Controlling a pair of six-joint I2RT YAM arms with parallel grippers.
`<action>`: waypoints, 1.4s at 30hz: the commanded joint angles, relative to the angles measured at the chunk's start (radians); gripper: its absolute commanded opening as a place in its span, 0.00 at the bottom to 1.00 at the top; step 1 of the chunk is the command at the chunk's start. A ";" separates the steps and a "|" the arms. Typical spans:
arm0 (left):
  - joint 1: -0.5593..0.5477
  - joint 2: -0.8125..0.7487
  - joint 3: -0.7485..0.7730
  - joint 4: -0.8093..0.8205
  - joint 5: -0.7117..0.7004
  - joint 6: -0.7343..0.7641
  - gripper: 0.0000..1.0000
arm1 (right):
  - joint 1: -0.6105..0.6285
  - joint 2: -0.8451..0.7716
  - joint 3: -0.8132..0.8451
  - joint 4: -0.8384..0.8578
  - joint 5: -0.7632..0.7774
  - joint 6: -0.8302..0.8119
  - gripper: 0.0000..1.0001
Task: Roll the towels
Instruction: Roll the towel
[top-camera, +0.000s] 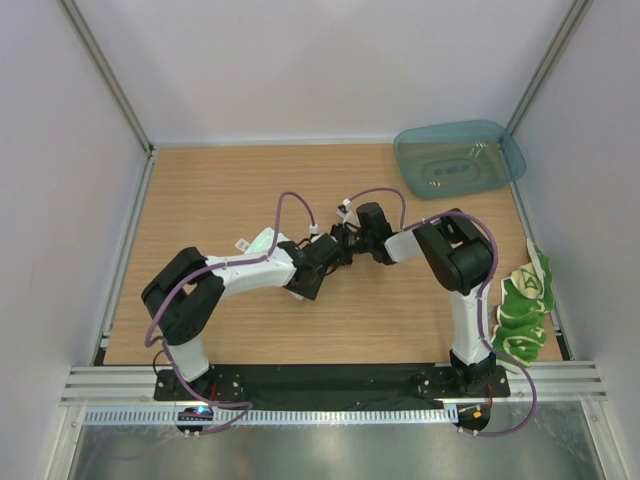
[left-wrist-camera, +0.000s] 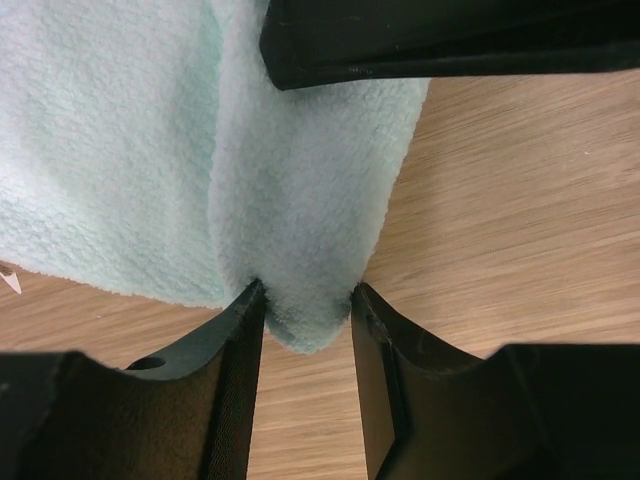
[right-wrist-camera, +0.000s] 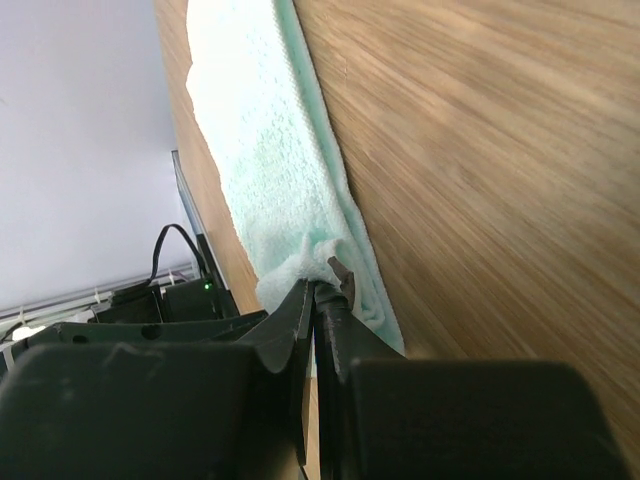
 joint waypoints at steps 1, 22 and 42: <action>-0.011 0.120 -0.046 0.042 0.148 -0.048 0.41 | -0.004 0.025 0.035 -0.041 0.013 -0.050 0.09; -0.017 0.075 0.045 0.062 0.373 -0.111 0.04 | -0.118 -0.423 0.089 -0.715 0.359 -0.295 0.60; 0.087 0.015 0.025 0.338 0.852 -0.463 0.01 | -0.181 -0.789 -0.012 -0.986 0.470 -0.302 0.67</action>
